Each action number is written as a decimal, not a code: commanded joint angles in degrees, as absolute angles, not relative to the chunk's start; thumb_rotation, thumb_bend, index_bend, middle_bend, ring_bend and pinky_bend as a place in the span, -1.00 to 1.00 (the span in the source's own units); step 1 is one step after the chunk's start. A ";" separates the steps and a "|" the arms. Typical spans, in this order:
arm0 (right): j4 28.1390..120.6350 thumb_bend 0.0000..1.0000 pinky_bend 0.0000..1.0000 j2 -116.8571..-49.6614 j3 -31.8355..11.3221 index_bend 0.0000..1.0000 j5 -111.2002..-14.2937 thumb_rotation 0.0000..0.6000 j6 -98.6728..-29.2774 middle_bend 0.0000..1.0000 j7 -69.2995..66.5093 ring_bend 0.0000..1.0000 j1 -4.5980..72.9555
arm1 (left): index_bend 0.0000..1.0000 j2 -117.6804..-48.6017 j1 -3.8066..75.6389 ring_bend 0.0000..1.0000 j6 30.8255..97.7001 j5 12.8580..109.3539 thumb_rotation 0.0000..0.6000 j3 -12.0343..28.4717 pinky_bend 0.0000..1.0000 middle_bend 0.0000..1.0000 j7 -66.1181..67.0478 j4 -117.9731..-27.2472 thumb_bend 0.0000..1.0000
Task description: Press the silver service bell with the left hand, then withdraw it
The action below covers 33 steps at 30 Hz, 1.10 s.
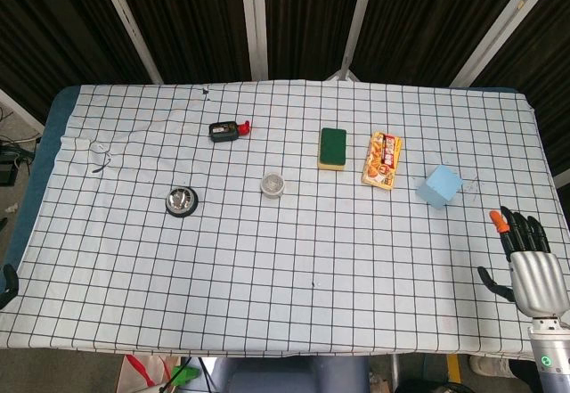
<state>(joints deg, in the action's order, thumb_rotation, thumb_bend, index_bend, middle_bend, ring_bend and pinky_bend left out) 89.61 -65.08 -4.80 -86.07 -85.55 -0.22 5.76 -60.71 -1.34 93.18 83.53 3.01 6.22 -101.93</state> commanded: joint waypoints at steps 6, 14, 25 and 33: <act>89.28 -0.39 -1.00 -65.17 -5.00 -0.85 -85.53 1.00 -85.19 -0.99 -0.19 -0.93 5.77 | -0.94 -60.81 -1.02 -1.00 92.40 83.70 1.00 2.94 -1.00 -0.91 6.46 -101.90 0.73; 89.53 -0.39 -1.00 -65.04 -4.93 -0.85 -85.79 1.00 -85.44 -0.99 -0.43 -0.93 5.65 | -0.94 -61.00 -1.04 -1.00 92.54 84.33 1.00 2.89 -1.00 -0.91 6.47 -101.90 0.73; 89.84 -0.39 -1.00 -64.81 -4.62 -0.85 -86.63 1.00 -85.68 -0.99 -1.07 -0.93 5.58 | -0.94 -64.41 2.46 -1.00 89.74 86.47 1.00 4.09 -1.00 -0.91 9.33 -97.86 0.75; 89.59 -0.39 -1.00 -64.63 -4.73 -0.85 -86.38 1.00 -85.65 -0.99 -1.87 -0.93 5.52 | -0.94 -69.83 8.86 -1.00 82.71 85.58 1.00 6.79 -1.00 -0.91 13.35 -93.62 0.76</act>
<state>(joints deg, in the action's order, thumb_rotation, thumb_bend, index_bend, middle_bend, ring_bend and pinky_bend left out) 89.63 -64.65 -4.71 -86.42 -85.66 -1.79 5.52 -68.39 6.86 84.81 86.32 5.48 12.33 -94.85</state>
